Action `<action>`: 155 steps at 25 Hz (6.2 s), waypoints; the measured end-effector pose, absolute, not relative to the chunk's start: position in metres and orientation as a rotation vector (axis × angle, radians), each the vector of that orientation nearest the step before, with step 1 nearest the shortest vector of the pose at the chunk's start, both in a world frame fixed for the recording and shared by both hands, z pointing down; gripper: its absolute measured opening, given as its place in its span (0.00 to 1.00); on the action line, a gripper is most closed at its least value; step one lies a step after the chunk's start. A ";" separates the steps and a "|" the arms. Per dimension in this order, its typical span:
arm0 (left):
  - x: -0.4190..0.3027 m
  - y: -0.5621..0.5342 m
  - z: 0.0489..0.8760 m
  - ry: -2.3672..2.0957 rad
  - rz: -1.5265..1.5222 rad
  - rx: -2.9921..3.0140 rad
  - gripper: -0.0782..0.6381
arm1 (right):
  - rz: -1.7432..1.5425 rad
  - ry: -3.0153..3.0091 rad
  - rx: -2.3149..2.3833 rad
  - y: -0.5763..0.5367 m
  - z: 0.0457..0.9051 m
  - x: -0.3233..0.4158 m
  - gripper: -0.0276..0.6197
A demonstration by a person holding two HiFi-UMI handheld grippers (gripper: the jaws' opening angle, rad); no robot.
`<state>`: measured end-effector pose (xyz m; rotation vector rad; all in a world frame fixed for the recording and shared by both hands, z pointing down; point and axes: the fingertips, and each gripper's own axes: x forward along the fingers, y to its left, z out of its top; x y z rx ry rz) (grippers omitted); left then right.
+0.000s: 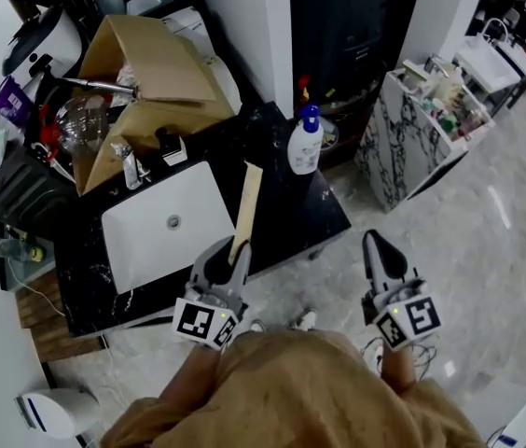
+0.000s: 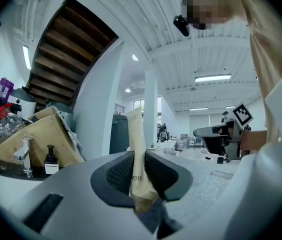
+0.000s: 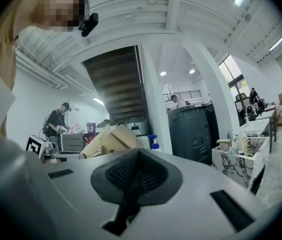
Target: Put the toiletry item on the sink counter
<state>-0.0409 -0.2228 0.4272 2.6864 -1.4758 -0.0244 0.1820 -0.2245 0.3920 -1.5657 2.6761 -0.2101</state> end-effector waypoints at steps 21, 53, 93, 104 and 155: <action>-0.036 -0.287 0.518 -1.489 0.295 2.562 0.20 | -0.203 2.701 -1.554 -0.220 0.391 0.178 0.05; -0.008 -0.390 0.628 -1.485 0.898 2.255 0.20 | -0.271 2.675 -1.636 -0.191 0.405 0.205 0.05; -0.063 -0.337 0.570 -1.552 0.472 2.322 0.39 | -0.301 2.755 -1.436 -0.215 0.414 0.143 0.05; -0.097 -0.323 0.469 -1.569 0.263 2.514 0.12 | -0.277 2.742 -1.462 -0.219 0.404 0.125 0.05; -0.234 -0.159 0.322 -1.905 -0.267 2.622 0.12 | -0.109 2.573 -1.673 -0.186 0.338 0.155 0.05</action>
